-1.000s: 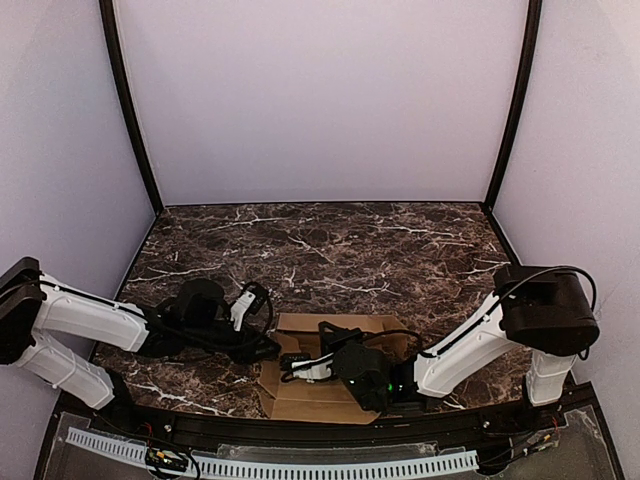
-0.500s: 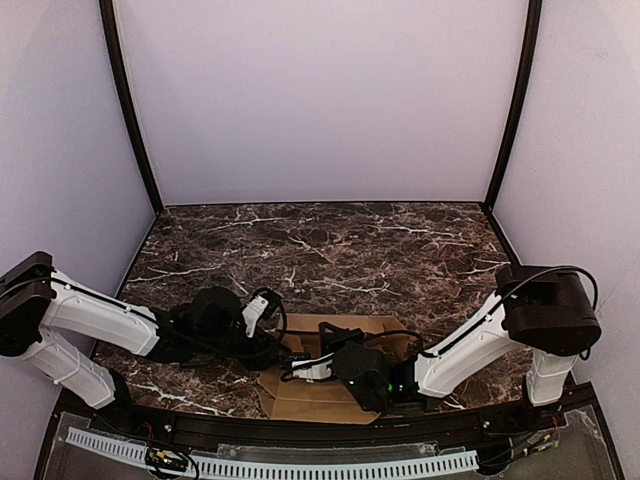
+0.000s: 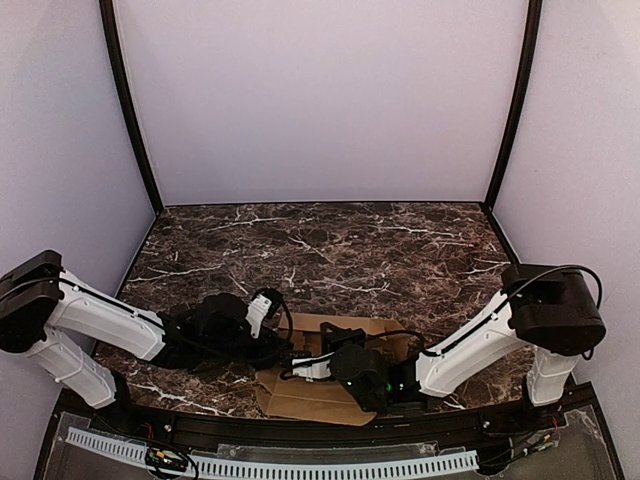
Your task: Fold the paper box
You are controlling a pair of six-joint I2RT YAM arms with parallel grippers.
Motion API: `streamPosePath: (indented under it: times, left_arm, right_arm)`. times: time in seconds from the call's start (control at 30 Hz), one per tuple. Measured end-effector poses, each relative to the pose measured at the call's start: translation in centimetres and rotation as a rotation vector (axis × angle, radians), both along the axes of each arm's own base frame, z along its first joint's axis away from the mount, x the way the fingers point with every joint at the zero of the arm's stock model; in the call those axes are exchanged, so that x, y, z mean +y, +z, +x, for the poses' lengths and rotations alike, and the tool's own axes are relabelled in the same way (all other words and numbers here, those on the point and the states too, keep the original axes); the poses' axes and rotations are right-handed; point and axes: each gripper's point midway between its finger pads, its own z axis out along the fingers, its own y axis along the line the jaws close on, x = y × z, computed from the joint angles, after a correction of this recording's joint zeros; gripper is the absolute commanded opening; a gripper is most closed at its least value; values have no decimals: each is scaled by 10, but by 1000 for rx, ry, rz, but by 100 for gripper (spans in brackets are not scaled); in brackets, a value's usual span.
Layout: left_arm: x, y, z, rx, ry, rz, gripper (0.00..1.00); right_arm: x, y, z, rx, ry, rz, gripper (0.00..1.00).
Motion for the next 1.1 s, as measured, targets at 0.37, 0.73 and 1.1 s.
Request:
streamPosePath:
  times: [0.37, 0.73, 1.1]
  left_arm:
    - [-7, -1, 10, -35, 42, 0, 17]
    - [-6, 0, 18, -66, 82, 16, 1]
    - [-12, 9, 23, -86, 88, -3, 1]
  right_arm:
    - [-5, 0, 0, 24, -51, 13, 0]
    - [0, 4, -3, 43, -70, 34, 7]
    - [10, 17, -24, 131, -3, 102, 66]
